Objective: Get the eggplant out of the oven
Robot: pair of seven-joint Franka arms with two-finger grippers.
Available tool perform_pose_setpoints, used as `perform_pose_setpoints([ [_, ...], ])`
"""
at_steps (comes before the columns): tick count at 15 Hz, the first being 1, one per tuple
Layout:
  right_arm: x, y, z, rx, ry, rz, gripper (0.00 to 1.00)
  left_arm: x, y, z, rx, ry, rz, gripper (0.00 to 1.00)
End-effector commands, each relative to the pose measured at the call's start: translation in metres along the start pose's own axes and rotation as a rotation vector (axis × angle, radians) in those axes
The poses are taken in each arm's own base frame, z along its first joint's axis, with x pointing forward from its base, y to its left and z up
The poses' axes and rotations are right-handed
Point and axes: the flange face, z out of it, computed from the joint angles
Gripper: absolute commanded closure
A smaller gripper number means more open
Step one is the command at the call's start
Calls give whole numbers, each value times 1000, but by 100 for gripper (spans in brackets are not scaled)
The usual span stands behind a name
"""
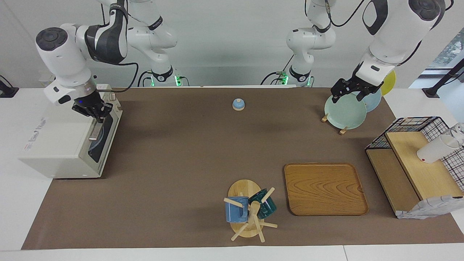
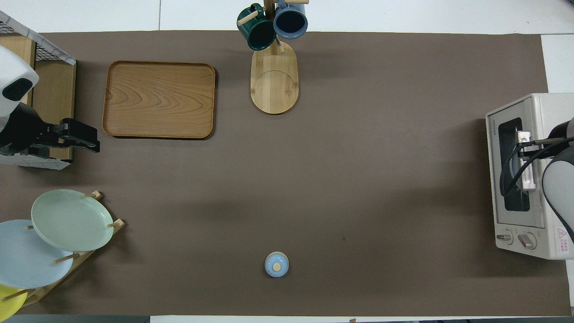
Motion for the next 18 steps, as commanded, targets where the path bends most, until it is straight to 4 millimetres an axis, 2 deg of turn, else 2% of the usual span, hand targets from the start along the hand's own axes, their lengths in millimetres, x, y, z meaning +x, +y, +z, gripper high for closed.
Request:
perform_pose_setpoints([
  [1,-2,0,10,-34,3,4,100,-3,-2,-7,-10,3,-10,0],
  [6,-2,0,27,-83,2,-33,100,-2,-2,-7,-11,5,-10,0],
  [10,-3,2,28,-84,1,-32,100,-2,-2,-7,-11,5,-10,0],
  [14,-5,1,38,-81,-14,-32,100,-2,-2,-7,-11,5,-10,0],
  [16,-6,-6,52,-77,-4,-45,100,-3,-2,-7,-10,3,-10,0],
  [18,-3,-14,51,-72,15,-55,100,-2,-2,-7,-11,5,-10,0],
])
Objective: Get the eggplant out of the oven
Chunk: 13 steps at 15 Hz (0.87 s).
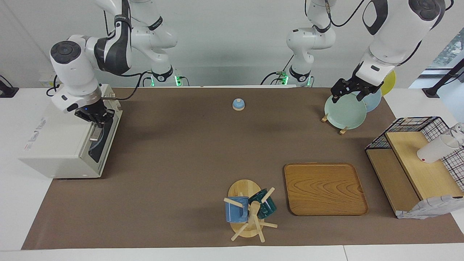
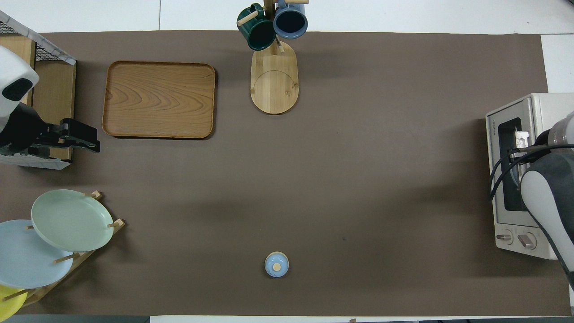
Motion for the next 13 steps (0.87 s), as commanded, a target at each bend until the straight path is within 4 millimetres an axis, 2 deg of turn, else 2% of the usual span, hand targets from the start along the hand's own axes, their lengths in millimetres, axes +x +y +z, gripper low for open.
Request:
perform_pose_setpoints([
  [1,3,-15,19,-5,27,-15,100,-3,-2,-7,-10,3,-10,0],
  [4,9,-30,24,17,36,-25,100,-3,-2,-7,-10,3,-10,0],
  [8,18,-37,37,33,48,-24,100,-2,-2,-7,-11,5,-10,0],
  [11,24,-43,56,68,63,-9,100,-3,-2,-7,-10,3,-10,0],
  [13,28,-61,63,79,74,-18,100,-3,-2,-7,-10,3,-10,0],
])
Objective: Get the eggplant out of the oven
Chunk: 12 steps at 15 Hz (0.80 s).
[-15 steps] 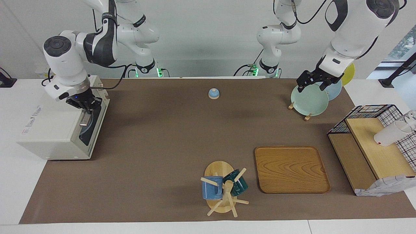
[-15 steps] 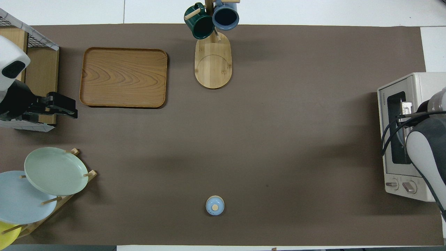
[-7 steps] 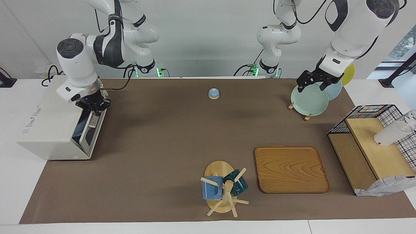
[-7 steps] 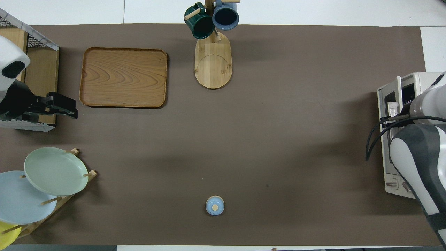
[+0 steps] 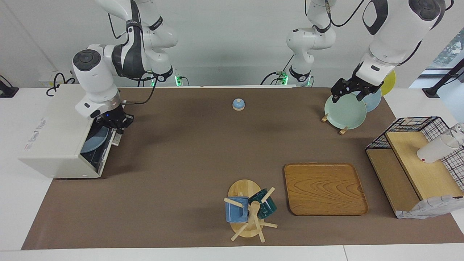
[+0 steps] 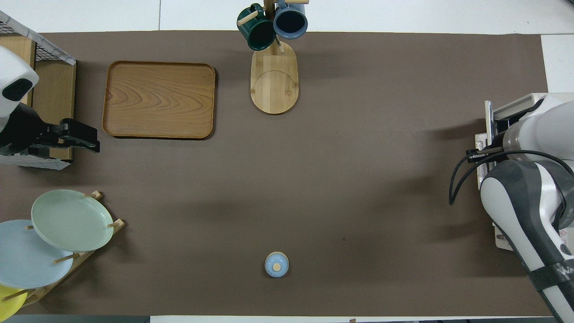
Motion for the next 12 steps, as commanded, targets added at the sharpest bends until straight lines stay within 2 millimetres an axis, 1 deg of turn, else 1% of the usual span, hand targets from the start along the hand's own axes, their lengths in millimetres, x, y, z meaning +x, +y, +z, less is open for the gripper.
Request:
perform_pose_setpoints([
  [1,14,2,40,-18,38,26,100,-2,-2,-7,-11,5,-10,0],
  [4,9,-8,55,-14,59,44,100,-3,-2,-7,-10,3,-10,0],
  [8,5,-12,64,-9,72,64,100,-3,-2,-7,-10,3,-10,0],
  [10,4,-11,78,-8,72,68,100,-3,-2,-7,-10,3,-10,0],
  [12,3,-13,85,-6,61,70,100,-3,-2,-7,-10,3,-10,0],
])
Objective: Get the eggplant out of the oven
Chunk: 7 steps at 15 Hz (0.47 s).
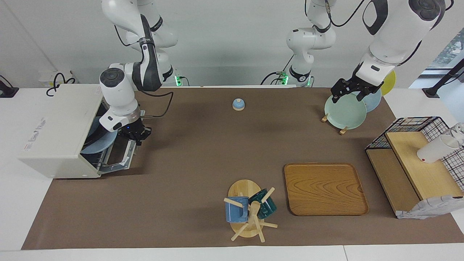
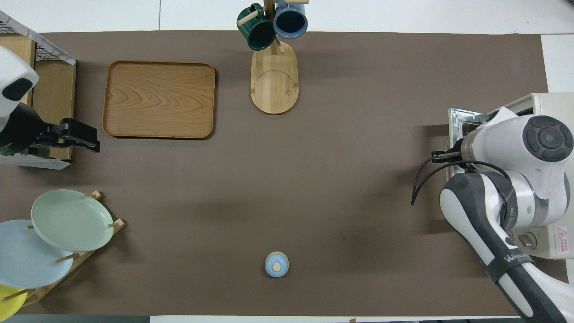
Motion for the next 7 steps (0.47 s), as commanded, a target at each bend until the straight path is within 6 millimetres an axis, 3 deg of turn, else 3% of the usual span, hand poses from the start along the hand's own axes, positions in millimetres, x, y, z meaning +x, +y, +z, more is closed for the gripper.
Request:
perform_pose_setpoints([
  [1,-1,29,26,-17,-3,49,100,-3,-2,-7,-10,3,-10,0],
  [7,-5,26,45,19,-30,95,100,-3,-2,-7,-10,0,-10,0],
])
